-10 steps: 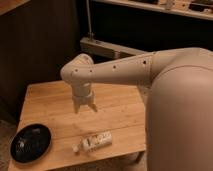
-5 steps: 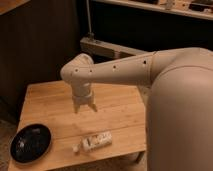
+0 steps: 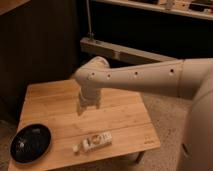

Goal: Place the bottle in the ceramic bowl

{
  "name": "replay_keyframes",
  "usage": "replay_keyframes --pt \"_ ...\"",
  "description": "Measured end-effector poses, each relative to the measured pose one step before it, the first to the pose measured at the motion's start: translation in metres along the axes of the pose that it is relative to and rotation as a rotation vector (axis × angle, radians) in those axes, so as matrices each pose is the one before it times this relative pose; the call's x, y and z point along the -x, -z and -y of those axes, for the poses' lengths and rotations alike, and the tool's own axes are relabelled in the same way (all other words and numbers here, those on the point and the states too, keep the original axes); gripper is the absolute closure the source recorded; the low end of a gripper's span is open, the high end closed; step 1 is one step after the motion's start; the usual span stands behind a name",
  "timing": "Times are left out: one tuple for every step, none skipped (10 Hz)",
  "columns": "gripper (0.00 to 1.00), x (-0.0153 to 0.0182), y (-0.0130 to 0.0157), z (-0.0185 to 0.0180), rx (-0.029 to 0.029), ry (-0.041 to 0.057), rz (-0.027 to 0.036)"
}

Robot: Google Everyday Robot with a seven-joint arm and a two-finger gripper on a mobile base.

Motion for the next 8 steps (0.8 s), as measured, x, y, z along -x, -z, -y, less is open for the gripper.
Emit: replay_keyframes --pt "0.35 -0.00273 0.00574 0.00403 0.0338 0.12133 0.02594" --pt "0.35 -0.00065 0.00434 0.00054 0.02146 0.0888 0.02071" --pt "0.35 -0.00113 0.00523 0.00132 0.01898 0.09079 0.02499" --pt "0.35 -0.00242 0.00653 0.00312 0.01395 0.09028 0.02931" --pt "0.35 -0.00031 0.00338 0.00064 0.00653 0.05123 0.01705" --pt "0.35 0.00083 0.00313 -0.00028 0.00652 0.05544 0.01812" --pt "0.35 -0.00119 0.00329 0.00139 0.00209 0.03869 0.01447" --pt "0.35 -0.00086 0.00155 0.00095 -0.0001 0.01601 0.00588"
